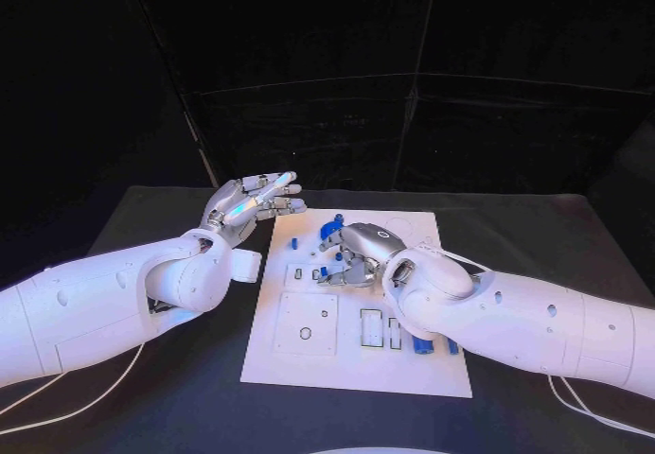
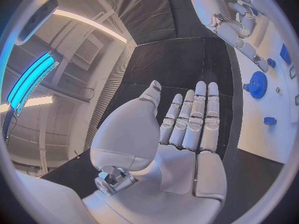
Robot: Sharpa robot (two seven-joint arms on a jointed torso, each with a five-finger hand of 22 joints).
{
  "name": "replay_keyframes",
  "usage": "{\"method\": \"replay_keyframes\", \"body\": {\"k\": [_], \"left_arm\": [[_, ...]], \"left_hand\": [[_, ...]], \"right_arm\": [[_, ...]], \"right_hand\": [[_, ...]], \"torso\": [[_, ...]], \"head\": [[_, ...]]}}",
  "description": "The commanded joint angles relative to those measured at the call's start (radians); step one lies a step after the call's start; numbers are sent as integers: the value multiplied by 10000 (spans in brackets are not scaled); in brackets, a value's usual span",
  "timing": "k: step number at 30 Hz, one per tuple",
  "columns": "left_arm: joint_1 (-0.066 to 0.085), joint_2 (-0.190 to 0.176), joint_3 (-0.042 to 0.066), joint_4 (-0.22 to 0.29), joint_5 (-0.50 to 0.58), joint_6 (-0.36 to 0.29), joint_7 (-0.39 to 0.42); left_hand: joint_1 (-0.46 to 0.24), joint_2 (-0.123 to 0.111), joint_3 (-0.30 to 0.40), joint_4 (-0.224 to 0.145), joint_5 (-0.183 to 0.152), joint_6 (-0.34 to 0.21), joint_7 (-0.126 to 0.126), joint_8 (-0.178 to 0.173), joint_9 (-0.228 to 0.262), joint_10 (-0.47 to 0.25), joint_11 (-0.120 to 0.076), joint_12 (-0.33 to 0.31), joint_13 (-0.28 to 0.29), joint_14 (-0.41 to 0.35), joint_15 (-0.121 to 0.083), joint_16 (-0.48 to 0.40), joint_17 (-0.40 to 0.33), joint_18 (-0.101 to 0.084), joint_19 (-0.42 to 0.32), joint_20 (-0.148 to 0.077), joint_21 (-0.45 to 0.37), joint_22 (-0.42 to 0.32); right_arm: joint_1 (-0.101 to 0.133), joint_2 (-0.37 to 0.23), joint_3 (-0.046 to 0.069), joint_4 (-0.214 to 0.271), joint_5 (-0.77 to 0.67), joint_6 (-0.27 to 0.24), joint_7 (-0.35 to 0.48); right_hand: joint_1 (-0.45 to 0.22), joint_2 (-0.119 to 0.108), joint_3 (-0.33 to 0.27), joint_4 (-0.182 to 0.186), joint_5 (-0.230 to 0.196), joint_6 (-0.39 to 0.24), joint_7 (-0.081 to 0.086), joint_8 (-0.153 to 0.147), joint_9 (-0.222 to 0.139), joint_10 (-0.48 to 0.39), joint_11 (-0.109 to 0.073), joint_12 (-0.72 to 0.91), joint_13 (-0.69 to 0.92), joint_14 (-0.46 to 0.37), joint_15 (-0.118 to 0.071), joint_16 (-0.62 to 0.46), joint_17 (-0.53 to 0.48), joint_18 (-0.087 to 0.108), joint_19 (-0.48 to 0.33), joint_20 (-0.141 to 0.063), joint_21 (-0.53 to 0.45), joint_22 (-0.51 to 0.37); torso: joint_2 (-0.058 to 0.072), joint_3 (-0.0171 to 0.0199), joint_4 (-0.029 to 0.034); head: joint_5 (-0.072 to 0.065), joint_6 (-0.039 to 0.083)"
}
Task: Assemble the parts on the task board
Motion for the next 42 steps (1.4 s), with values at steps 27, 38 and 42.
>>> {"method": "replay_keyframes", "body": {"k": [27, 38, 42], "left_arm": [[1196, 603, -138, -1022, -9098, 3778, -9004], [1701, 1954, -778, -1835, -9966, 4114, -11107], [1768, 2432, -856, -2128, -10094, 4252, -11362]], "left_hand": [[-1469, 6, -1014, 766, 16, 2473, -1565, 1998, 1872, 3624, -2021, 6769, 5845, 5106, -2271, 13521, 14676, -842, 5472, -2314, 10319, 9877], [-1850, 47, -1896, 1403, -26, 1994, -1540, 2492, 2712, 3276, -2063, 7738, 6895, 5124, -2255, 13560, 14755, -842, 5465, -2336, 10445, 10032], [-1742, 125, -2139, 1515, -25, 1830, -1548, 2691, 3046, 3245, -2067, 8075, 7279, 5150, -2256, 13614, 14858, -879, 5504, -2341, 10604, 10283]], "right_arm": [[1231, -3340, 650, 222, 6270, 338, 3554], [1298, -3289, 681, 1, 6469, 397, 3413], [1302, -3227, 682, -45, 6484, 429, 3357]], "right_hand": [[727, 716, 117, -554, 525, 378, -200, 629, 41, -257, -188, -145, -286, 563, -88, -518, 645, 111, -613, -76, -695, -1199], [634, 735, 43, -573, 631, 362, -205, 655, 30, -277, -196, -173, -336, 543, -100, -578, 535, 121, -629, -91, -750, -1284], [616, 750, 26, -582, 672, 350, -205, 660, 25, -271, -197, -170, -333, 541, -102, -589, 520, 121, -626, -95, -761, -1294]], "torso": [[-523, 225, -16], [-581, 313, 53], [-581, 323, 45]], "head": [[184, -143], [218, -230], [242, -251]]}}
